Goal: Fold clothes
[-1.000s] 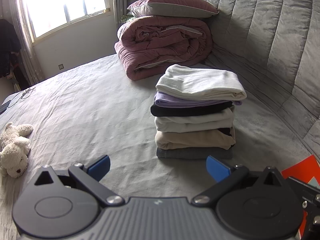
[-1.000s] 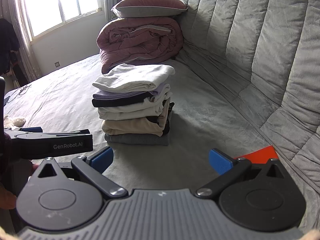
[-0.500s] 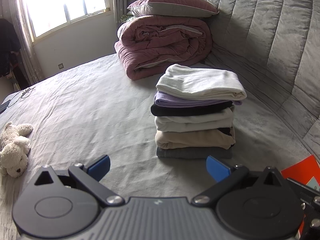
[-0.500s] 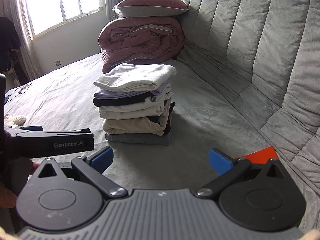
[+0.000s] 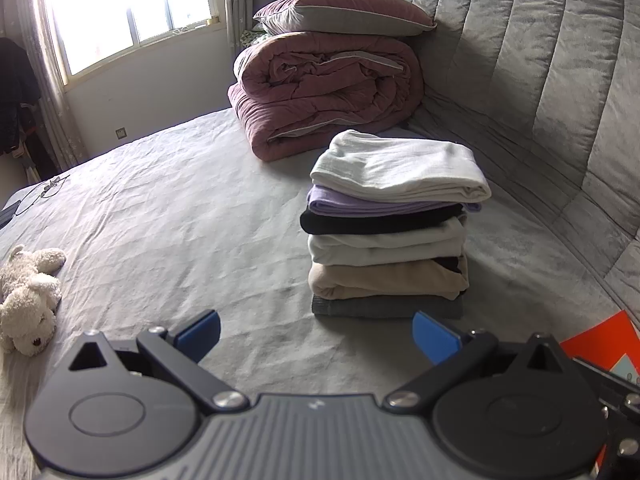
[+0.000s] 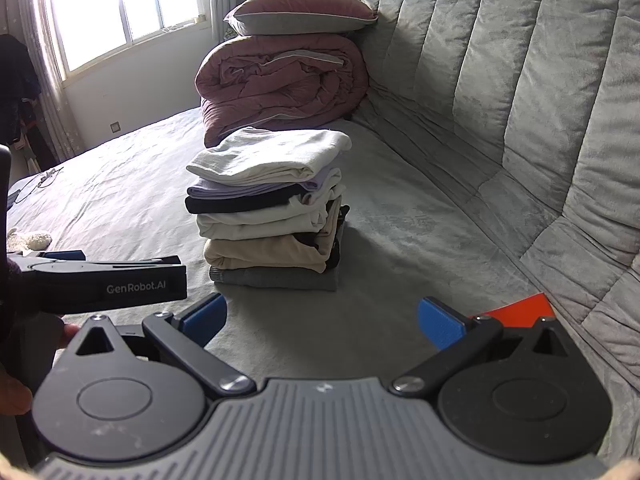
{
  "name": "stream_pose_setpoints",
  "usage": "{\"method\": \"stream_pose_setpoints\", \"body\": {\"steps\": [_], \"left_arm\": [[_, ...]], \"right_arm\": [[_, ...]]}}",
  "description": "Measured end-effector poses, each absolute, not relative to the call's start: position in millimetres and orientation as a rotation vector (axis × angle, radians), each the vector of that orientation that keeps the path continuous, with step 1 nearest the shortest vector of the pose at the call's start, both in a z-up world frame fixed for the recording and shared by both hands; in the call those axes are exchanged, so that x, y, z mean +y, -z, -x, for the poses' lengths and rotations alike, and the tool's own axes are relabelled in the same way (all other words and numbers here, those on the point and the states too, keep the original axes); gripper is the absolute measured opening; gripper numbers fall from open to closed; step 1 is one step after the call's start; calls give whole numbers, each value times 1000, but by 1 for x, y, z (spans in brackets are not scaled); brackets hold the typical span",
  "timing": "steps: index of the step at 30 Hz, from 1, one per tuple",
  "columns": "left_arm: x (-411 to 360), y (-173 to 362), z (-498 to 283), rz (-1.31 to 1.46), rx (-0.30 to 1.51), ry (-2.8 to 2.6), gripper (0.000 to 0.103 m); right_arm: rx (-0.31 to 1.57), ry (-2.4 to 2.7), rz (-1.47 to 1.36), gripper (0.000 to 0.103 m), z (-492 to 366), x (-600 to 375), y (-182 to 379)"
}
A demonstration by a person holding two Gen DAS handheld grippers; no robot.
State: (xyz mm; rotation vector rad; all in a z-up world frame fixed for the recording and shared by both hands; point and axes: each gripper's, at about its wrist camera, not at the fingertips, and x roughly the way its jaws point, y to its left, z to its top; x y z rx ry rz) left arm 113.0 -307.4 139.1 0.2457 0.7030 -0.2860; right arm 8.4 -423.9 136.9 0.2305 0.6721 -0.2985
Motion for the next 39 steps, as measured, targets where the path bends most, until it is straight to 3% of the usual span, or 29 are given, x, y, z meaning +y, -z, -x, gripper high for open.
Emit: {"method": "stream_pose_setpoints", "body": {"steps": [12,27,39], "left_arm": [[-296,-148,-97,-226,721,288,102],[-232,-197,-9,-167,672,259,102],[-197,-207,44,-139,645,247,102]], "right_arm": [[628,312,-206,103,9,-419,-158],[555,255,-160,103,92,-365,-203],[525,203,-140,103,135,-328,-213]]}}
